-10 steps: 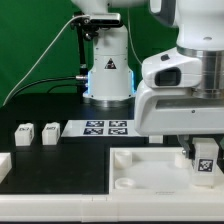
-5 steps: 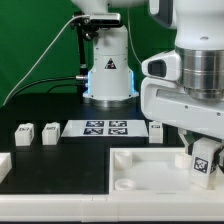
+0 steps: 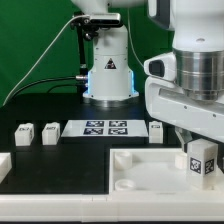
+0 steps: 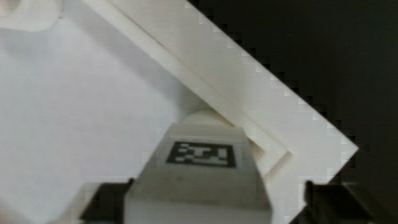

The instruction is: Assemble one leg

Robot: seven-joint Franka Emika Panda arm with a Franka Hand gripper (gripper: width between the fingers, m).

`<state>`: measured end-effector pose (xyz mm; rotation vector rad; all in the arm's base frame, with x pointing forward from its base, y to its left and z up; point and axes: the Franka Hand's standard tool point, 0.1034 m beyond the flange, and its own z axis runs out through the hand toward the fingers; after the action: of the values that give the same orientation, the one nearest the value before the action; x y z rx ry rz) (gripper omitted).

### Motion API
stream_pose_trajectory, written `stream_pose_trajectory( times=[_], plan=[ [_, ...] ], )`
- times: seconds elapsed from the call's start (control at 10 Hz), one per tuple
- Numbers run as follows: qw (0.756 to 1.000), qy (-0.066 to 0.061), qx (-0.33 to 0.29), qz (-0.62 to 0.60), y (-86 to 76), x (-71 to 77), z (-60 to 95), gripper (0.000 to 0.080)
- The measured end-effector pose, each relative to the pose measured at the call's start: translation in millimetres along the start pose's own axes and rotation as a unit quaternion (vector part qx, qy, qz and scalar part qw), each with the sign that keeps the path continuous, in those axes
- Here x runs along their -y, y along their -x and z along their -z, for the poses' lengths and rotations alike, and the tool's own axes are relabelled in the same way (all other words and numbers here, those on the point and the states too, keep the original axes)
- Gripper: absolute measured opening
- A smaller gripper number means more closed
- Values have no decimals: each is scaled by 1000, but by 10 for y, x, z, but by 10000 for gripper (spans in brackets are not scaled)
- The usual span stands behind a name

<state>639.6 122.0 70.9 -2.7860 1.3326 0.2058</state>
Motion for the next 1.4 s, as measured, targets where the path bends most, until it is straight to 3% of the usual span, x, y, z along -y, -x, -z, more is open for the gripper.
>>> stream_pose_trajectory(
  times=[0.1, 0.2, 0.4, 0.8, 1.0, 1.2, 1.3, 1.4],
  plan=[
    [998, 2, -1, 68, -9, -3, -1, 556],
    [988, 3, 0, 151, -20, -3, -7, 630],
    [956, 9, 0, 292, -28, -22, -34, 644],
    [838, 29, 5, 545, -45, -10, 19, 649],
    [772, 30, 14, 634, -13, -20, 13, 649],
    [763, 30, 15, 645, -23, -26, 11, 649],
    [763, 30, 15, 645, -23, -28, 9, 547],
    [763, 30, 15, 645, -23, -28, 8, 547]
  ],
)
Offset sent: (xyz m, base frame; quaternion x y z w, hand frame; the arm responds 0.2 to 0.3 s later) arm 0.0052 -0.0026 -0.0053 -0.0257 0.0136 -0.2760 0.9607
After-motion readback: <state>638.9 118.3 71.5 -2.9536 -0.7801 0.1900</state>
